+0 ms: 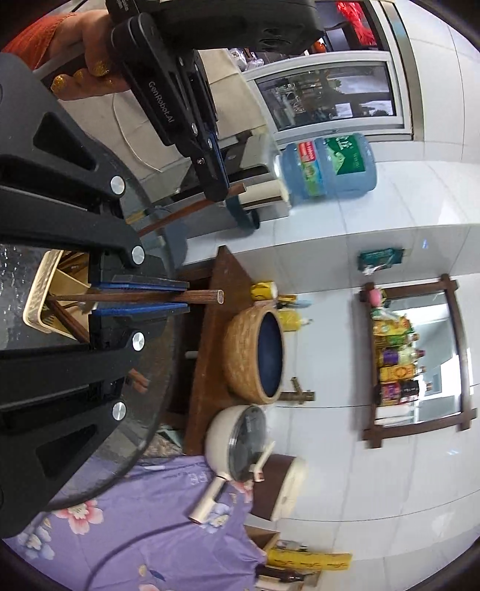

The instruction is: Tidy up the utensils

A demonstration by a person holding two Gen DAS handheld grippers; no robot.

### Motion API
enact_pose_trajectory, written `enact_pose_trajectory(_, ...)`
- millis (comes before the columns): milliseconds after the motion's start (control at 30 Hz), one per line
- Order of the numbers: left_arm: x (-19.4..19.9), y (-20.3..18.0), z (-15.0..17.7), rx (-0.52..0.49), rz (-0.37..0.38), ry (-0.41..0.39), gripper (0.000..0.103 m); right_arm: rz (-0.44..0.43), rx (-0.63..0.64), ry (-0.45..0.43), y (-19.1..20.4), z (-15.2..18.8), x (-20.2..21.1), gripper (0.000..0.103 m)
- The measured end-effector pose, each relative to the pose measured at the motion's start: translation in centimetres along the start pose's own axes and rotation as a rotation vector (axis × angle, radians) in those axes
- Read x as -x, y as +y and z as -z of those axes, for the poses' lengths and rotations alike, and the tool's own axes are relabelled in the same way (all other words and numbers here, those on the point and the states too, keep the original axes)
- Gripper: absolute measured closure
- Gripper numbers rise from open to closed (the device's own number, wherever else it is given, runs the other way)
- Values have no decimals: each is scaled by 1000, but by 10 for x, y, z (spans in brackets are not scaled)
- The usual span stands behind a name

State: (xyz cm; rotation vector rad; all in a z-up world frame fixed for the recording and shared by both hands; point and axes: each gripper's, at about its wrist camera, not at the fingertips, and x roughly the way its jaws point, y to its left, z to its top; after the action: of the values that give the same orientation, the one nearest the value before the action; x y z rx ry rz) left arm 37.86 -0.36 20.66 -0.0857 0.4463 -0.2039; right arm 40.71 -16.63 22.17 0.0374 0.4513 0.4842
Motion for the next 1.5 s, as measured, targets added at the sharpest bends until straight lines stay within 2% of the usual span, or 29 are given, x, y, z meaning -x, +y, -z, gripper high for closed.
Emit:
enact_pose_trajectory(200, -30, 11, 35, 14, -9, 86, 96, 9, -29, 57, -8, 35, -27, 96)
enact_pose_trajectory(400, -50, 14, 58, 18, -8, 152, 96, 12, -48, 90, -12, 52, -39, 96)
enact_pose_trajectory(633, -51, 13, 59, 6, -7, 154, 96, 35, -64, 80, -17, 55, -41, 96)
enact_pose_trajectory(700, -42, 13, 56, 5, -7, 132, 85, 43, -74, 54, -19, 53, -37, 95)
enact_pose_trajectory(733, -38, 13, 55, 6, -13, 116, 67, 41, -74, 47, -20, 51, -34, 91)
enact_pose_trajectory(767, -30, 13, 54, 8, -16, 95, 54, 40, -74, 38, -21, 51, -30, 87)
enact_pose_trajectory(800, -18, 12, 53, 10, -11, 65, 49, 42, -72, 30, -20, 50, -26, 75)
enact_pose_trajectory(833, -7, 11, 53, 7, -2, 41, 40, 48, -67, 10, -19, 50, -18, 64)
enact_pose_trajectory(867, 3, 10, 53, 1, 4, 18, 30, 52, -65, -10, -18, 50, -11, 60)
enact_pose_trajectory(900, 12, 8, 54, -6, 5, -2, 23, 56, -61, -33, -18, 51, -3, 58)
enact_pose_trajectory(967, 39, 5, 64, -38, -11, -62, 8, 71, -48, -79, -15, 55, 19, 46)
enact_pose_trajectory(1000, 52, 4, 71, -58, -28, -87, 6, 81, -45, -102, -14, 59, 30, 36)
enact_pose_trajectory(1033, 61, 3, 76, -71, -43, -103, 6, 88, -43, -126, -12, 65, 43, 30)
enact_pose_trajectory(1100, 82, 6, 91, -88, -87, -135, 6, 87, -31, -153, -9, 77, 63, 23)
enact_pose_trajectory(1133, 94, 8, 101, -86, -109, -151, 6, 92, -25, -165, -6, 86, 74, 16)
enact_pose_trajectory(1200, 114, 13, 119, -74, -143, -180, 6, 102, -20, -187, -1, 102, 89, 11)
enact_pose_trajectory(1333, 156, 18, 172, -33, -216, -250, 6, 91, 2, -219, 15, 155, 118, 5)
enact_pose_trajectory(1500, 184, 14, 234, -3, -244, -241, 6, 102, 45, -200, 44, 230, 143, 6)
